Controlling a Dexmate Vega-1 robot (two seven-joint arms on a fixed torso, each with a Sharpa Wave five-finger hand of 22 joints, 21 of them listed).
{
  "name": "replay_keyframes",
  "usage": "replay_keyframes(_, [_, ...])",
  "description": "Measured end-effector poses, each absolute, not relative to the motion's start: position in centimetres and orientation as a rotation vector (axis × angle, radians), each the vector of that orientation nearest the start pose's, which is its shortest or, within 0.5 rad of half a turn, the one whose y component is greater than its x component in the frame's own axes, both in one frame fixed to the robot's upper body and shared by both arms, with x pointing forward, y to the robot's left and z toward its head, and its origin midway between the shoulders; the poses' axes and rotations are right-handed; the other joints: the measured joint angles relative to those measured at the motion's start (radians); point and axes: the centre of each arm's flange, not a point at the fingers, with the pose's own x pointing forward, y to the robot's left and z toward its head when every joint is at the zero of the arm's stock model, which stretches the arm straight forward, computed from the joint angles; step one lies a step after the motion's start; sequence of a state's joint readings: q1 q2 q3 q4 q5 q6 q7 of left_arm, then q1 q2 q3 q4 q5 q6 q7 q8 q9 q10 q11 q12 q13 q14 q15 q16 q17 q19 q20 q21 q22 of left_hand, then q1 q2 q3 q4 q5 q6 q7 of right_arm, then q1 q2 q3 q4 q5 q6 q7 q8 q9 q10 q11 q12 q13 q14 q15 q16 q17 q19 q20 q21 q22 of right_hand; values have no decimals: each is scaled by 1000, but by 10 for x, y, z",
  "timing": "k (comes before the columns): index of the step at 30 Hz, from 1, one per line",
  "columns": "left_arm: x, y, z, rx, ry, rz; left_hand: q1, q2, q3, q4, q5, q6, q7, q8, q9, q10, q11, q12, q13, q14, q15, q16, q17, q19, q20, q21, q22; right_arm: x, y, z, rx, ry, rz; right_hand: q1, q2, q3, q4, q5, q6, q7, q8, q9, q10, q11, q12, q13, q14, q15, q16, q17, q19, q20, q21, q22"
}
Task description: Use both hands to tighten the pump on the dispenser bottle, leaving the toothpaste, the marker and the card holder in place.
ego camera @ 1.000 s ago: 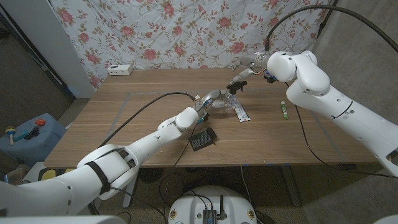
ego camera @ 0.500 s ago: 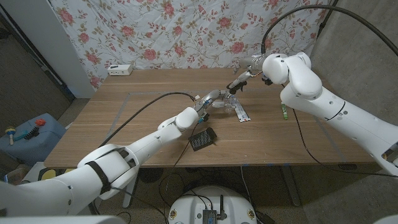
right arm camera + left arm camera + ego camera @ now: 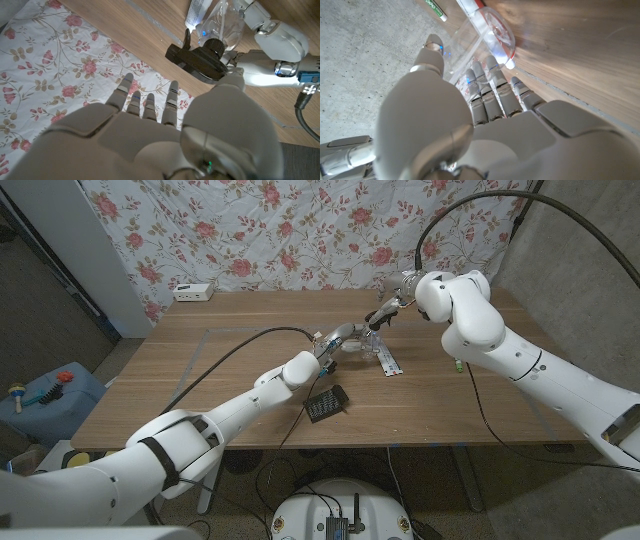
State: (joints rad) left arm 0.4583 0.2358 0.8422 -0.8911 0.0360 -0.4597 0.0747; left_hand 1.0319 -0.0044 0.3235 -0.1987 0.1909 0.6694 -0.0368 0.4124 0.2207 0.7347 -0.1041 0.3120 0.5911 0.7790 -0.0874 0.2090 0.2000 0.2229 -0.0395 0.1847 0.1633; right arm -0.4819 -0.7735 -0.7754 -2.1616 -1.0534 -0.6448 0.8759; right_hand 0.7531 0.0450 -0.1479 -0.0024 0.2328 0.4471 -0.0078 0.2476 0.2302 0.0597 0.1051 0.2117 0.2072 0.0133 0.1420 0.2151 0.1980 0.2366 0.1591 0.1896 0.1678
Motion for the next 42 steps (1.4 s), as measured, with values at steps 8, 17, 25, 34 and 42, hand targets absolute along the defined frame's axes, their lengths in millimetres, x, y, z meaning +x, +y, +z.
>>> replay_keyframes(8, [680, 47, -14, 716, -763, -474, 0, 0, 0, 0, 0, 0, 0, 0, 0, 0, 0, -1, 0, 0, 0, 0, 0, 0, 0, 0, 0, 516, -147, 127, -1811, -285, -79, 11, 6, 9, -9, -8, 54, -7, 29, 9, 29, 4, 4, 0, 17, -5, 0, 0, 9, -2, 0, 0])
replay_keyframes(17, [681, 45, -14, 716, -761, -476, 0, 0, 0, 0, 0, 0, 0, -3, 0, -1, -1, 4, -1, 0, 0, 0, 0, 0, 0, 0, 0, 518, -146, 125, -1813, -272, -115, 36, 7, 23, -23, -16, 105, -14, 55, 18, 52, 5, 12, 0, 44, -13, 8, 0, 21, -11, 0, 0])
replay_keyframes(25, [681, 45, -15, 715, -758, -475, 0, 0, 0, 0, 0, 0, 0, -4, 0, 2, 2, 4, -1, 0, 0, 0, 0, 0, 0, 0, 0, 518, -145, 124, -1815, -261, -139, 38, 9, 30, -29, -23, 176, -20, 93, 27, 89, 4, 18, 0, 62, -21, 8, 0, 30, -12, 0, 0])
replay_keyframes(34, [683, 46, -15, 713, -754, -473, 0, 0, 0, 0, 0, 0, 0, 0, 0, 2, 2, 4, 0, 0, 0, 0, 2, 0, 0, 0, 0, 519, -144, 122, -1815, -257, -156, 35, 13, 38, -38, -35, 263, -33, 137, 37, 135, -9, 25, 5, 98, -35, 16, 5, 53, -8, 0, 0])
replay_keyframes(42, [684, 46, -15, 712, -752, -473, 0, 0, 0, 0, 0, 0, 0, 0, 0, 2, 2, 3, 0, 0, 0, 0, 3, 0, 0, 0, 0, 519, -144, 122, -1812, -268, -168, 39, 19, 47, -47, -35, 309, -41, 153, 35, 163, -16, 29, 2, 119, -42, 23, 5, 69, -13, 4, 0])
